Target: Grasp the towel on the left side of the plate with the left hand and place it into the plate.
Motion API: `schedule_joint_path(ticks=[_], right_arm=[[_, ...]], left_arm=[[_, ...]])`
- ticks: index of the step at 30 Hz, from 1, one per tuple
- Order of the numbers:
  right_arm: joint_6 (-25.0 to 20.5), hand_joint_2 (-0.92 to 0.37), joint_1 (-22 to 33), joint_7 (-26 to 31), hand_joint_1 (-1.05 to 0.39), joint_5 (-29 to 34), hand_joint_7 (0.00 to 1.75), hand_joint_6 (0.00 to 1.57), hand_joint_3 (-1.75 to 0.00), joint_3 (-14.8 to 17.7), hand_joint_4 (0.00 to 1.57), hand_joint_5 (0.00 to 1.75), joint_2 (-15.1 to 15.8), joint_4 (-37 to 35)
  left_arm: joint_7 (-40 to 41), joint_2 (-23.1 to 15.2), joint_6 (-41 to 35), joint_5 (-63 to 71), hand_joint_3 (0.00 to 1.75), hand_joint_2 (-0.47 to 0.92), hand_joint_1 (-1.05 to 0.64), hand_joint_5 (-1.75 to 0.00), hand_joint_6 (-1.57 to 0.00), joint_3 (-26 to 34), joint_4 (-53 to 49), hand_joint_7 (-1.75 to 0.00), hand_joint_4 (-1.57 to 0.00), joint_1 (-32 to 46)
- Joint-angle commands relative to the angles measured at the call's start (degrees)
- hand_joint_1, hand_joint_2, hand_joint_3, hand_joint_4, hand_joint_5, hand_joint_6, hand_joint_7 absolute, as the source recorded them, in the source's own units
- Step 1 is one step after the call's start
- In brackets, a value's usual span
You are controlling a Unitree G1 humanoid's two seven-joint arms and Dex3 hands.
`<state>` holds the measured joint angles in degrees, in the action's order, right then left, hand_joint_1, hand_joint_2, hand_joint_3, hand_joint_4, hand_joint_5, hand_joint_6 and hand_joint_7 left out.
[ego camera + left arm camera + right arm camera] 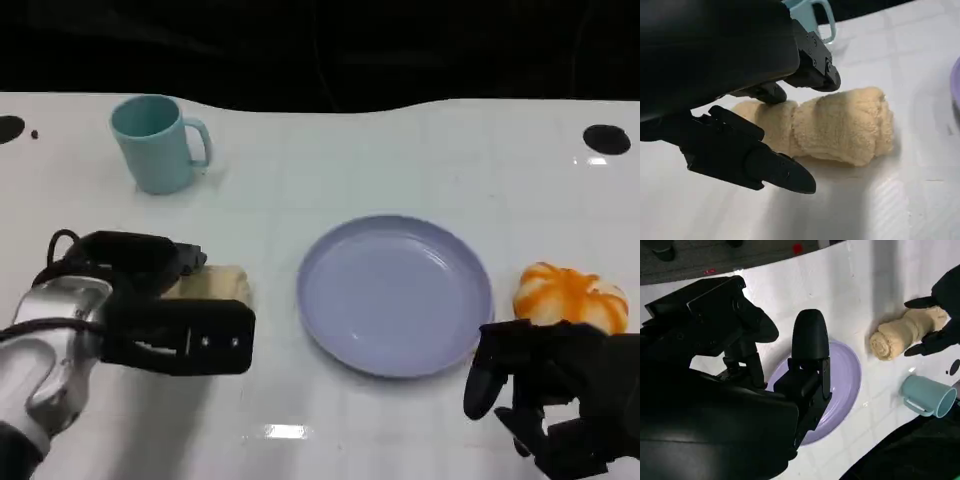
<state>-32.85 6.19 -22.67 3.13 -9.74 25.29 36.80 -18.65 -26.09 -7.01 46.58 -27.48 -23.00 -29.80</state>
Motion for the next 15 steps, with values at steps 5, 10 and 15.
schedule_joint_path(ticks=[5, 10, 15], right_arm=[[0.0, -0.57, 0.6, -0.3, 0.01, -0.1, 1.43, 0.68, -1.07, 0.9, 0.7, 1.69, 0.8, 0.8], [0.0, -0.57, 0.9, -0.3, 0.03, -0.5, 1.43, 0.68, -1.08, 1.2, 0.71, 1.69, 0.5, 1.2], [-0.2, -0.58, 0.8, -0.3, 0.03, -0.5, 1.44, 0.68, -1.07, 1.3, 0.71, 1.69, 0.6, 1.0]], left_arm=[[5.2, 3.1, 6.3, -0.7, 0.01, 0.88, -0.47, -0.08, -0.43, -1.9, -18.0, -0.02, -0.51, -6.8], [11.9, 5.2, 9.8, -2.6, 0.11, 0.92, -0.36, -0.23, -0.61, -1.1, -25.4, -0.07, -0.84, -7.1], [20.2, 5.3, 14.1, -3.2, 0.24, 0.92, -0.25, -1.21, -1.05, -1.1, -28.7, -0.11, -0.79, -7.1]])
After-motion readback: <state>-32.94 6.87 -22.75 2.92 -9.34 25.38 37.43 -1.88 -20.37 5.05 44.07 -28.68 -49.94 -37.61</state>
